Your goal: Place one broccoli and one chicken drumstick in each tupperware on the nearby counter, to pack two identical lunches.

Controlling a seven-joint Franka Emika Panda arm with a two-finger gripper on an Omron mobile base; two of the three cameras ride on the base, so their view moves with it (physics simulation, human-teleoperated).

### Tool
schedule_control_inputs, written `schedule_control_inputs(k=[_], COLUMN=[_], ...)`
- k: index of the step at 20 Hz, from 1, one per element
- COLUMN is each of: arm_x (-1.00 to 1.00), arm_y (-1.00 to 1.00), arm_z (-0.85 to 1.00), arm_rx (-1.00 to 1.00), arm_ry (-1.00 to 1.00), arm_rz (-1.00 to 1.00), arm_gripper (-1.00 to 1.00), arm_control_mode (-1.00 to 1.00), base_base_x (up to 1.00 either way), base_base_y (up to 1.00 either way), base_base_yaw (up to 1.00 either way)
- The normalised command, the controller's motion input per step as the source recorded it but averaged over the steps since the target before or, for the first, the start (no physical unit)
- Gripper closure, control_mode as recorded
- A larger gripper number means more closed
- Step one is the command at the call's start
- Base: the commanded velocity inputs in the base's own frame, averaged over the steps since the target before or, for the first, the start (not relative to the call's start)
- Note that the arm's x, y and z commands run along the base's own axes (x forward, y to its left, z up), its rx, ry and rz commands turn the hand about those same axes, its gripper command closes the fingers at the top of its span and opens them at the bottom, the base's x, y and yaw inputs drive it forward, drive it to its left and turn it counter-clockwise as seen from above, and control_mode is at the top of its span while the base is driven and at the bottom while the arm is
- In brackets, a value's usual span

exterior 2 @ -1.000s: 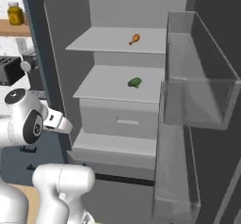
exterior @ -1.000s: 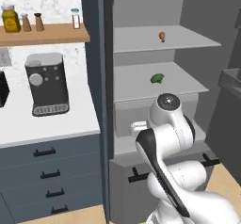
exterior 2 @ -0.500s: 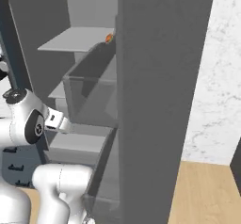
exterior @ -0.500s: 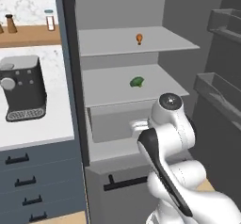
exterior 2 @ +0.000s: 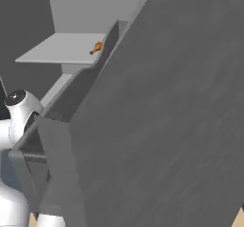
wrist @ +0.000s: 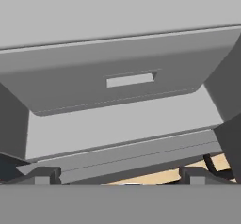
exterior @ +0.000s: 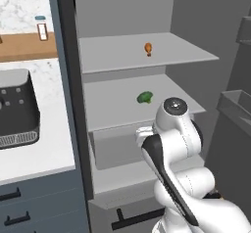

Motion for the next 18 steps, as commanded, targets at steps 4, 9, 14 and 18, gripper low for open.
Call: schedule_control_inputs(k=[4, 9, 14, 18], arm_x=[0.00, 0.19, 0.49, 0.58], arm_y=[0.00, 0.00, -0.06, -0.28], arm_z=[0.00, 0.00, 0.00, 0.01], arm_rx=[0.00, 0.00, 0.02, 0.15], arm_ry=[0.00, -0.05, -0.09, 0.00], arm_rz=[0.00, -0.14, -0.14, -0.01], arm_gripper=[-1.00, -1.00, -1.00, -1.00], arm_control_mode=[1.00, -1.00, -1.00, -1.00], base_base_x=[0.34, 0.08, 0.00, 0.00], base_base_y=[0.00, 0.00, 0.00, 0.00], base_base_yaw=[-0.29, -0.12, 0.00, 0.00])
